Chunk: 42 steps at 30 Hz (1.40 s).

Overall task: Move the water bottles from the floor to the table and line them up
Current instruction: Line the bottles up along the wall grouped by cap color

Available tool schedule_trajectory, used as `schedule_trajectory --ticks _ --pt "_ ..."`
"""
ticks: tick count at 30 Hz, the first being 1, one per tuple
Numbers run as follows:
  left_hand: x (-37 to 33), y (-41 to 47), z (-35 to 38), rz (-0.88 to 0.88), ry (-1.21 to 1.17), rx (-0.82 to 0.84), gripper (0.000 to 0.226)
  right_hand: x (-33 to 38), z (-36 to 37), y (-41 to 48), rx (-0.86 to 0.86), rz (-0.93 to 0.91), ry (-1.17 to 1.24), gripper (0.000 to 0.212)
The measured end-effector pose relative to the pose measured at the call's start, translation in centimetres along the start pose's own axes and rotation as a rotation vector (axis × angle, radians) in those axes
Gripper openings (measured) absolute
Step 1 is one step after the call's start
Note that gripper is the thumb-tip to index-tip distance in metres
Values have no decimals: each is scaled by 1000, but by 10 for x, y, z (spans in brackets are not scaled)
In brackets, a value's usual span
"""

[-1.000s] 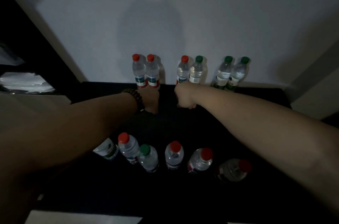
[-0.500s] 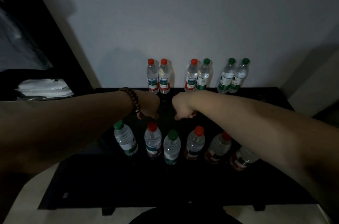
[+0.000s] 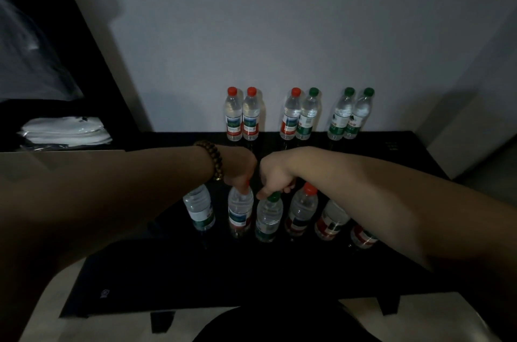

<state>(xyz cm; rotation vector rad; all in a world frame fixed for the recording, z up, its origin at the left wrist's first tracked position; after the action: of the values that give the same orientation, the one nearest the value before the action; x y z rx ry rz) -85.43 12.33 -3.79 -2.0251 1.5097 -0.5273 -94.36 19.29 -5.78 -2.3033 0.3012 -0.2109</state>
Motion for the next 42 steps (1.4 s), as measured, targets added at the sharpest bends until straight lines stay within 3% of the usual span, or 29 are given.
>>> schedule_trajectory --ticks 9,13,20,26,37,42 --pt "3 10 9 88 -77 -62 35 1 5 11 67 -51 -167 40" --pt "11 17 3 87 -41 -73 22 -3 0 12 -26 -61 -260 39" --pt "22 32 -27 29 11 -100 36 -30 -18 1 -124 -43 -285 39" --pt "29 57 -62 -47 -57 -198 35 -71 -41 -5 -217 32 -208 40" --pt "28 116 -125 -204 -180 -397 35 -169 -79 -3 -365 164 -149 19" --pt "26 145 -152 -281 -274 -478 37 -216 -96 5 -384 201 -148 24"
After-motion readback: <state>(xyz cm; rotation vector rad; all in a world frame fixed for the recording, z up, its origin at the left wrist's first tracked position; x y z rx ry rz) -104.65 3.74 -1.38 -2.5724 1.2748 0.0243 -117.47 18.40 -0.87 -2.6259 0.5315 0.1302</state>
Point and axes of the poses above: each hand's wrist, its own y-axis towards the middle knuckle, its own z-axis out of the palm, x = y × z, the point moved 2 cm from there along y, towards the middle knuckle, and after that the axes turned 3 degrees about -y, right-handed, at the moved point
